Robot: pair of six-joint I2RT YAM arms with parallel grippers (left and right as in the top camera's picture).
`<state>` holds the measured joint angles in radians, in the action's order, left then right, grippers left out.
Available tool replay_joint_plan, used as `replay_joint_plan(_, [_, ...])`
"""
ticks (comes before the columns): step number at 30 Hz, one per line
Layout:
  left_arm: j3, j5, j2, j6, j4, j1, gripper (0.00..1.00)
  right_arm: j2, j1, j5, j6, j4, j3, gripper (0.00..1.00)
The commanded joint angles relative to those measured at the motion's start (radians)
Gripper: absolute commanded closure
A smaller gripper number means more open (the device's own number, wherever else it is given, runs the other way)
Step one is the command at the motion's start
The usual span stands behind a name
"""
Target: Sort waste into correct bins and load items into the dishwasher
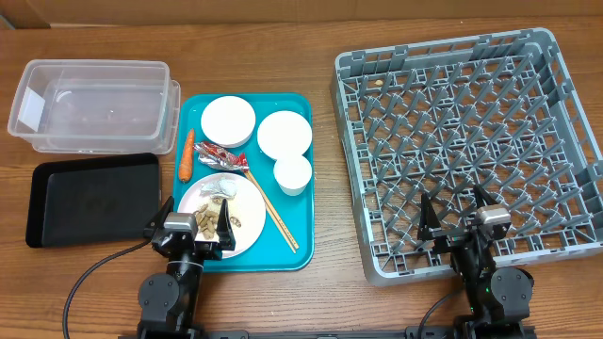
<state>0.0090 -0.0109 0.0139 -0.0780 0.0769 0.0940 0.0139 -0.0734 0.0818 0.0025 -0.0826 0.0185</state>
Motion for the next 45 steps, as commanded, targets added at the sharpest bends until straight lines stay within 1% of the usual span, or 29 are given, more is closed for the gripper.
replay_joint_plan(1, [-0.004, 0.012, -0.010, 0.004, -0.001, -0.004, 0.00, -0.007, 0.003, 0.005, -0.003, 0.006, -0.010, 0.00])
replay_joint_plan(24, [-0.004, 0.000, -0.010, 0.004, -0.004, -0.004, 0.00, -0.007, 0.003, 0.016, -0.003, 0.007, -0.010, 0.00])
replay_joint_plan(26, [-0.004, 0.004, -0.010, -0.021, -0.002, -0.004, 0.00, -0.007, 0.003, 0.017, 0.001, 0.011, -0.010, 0.00])
replay_joint_plan(27, [-0.004, 0.004, -0.010, -0.056, -0.002, -0.004, 0.00, -0.007, 0.003, 0.017, 0.034, 0.006, -0.010, 0.00])
replay_joint_plan(28, [-0.004, 0.003, -0.010, -0.079, -0.001, -0.004, 0.00, -0.007, 0.003, 0.017, 0.100, -0.003, -0.004, 0.00])
replay_joint_plan(31, [0.014, 0.004, -0.009, -0.080, 0.013, -0.004, 0.00, -0.007, 0.003, 0.017, 0.130, -0.071, 0.049, 0.00])
replay_joint_plan(32, [0.049, -0.001, -0.007, -0.079, 0.055, -0.004, 0.00, 0.002, 0.003, 0.015, 0.129, -0.135, 0.105, 0.00])
replay_joint_plan(34, [0.106, -0.028, 0.007, -0.079, 0.119, -0.004, 0.00, 0.029, 0.003, 0.005, 0.129, -0.200, 0.167, 0.00])
replay_joint_plan(35, [0.160, -0.051, 0.035, -0.079, 0.168, -0.004, 0.00, 0.067, 0.003, 0.005, 0.129, -0.259, 0.224, 0.00])
replay_joint_plan(37, [0.232, -0.051, 0.087, -0.079, 0.219, -0.004, 0.00, 0.125, 0.003, 0.005, 0.129, -0.324, 0.294, 0.00])
replay_joint_plan(38, [0.288, -0.052, 0.135, -0.079, 0.258, -0.004, 0.00, 0.184, 0.003, 0.005, 0.129, -0.381, 0.362, 0.00])
replay_joint_plan(39, [0.350, -0.052, 0.200, -0.078, 0.295, -0.004, 0.00, 0.259, 0.003, 0.005, 0.129, -0.444, 0.440, 0.00])
replay_joint_plan(40, [0.412, -0.052, 0.270, -0.075, 0.338, -0.004, 0.00, 0.296, 0.003, 0.005, 0.129, -0.476, 0.476, 0.00])
replay_joint_plan(41, [0.487, -0.051, 0.356, -0.075, 0.391, -0.004, 0.00, 0.365, 0.003, 0.006, 0.129, -0.533, 0.542, 0.00])
replay_joint_plan(42, [0.589, -0.048, 0.473, -0.075, 0.459, -0.004, 0.00, 0.483, 0.003, 0.006, 0.130, -0.629, 0.651, 0.00])
replay_joint_plan(45, [0.824, -0.035, 0.716, -0.076, 0.631, -0.004, 0.00, 0.671, 0.003, 0.005, 0.128, -0.798, 0.828, 0.00])
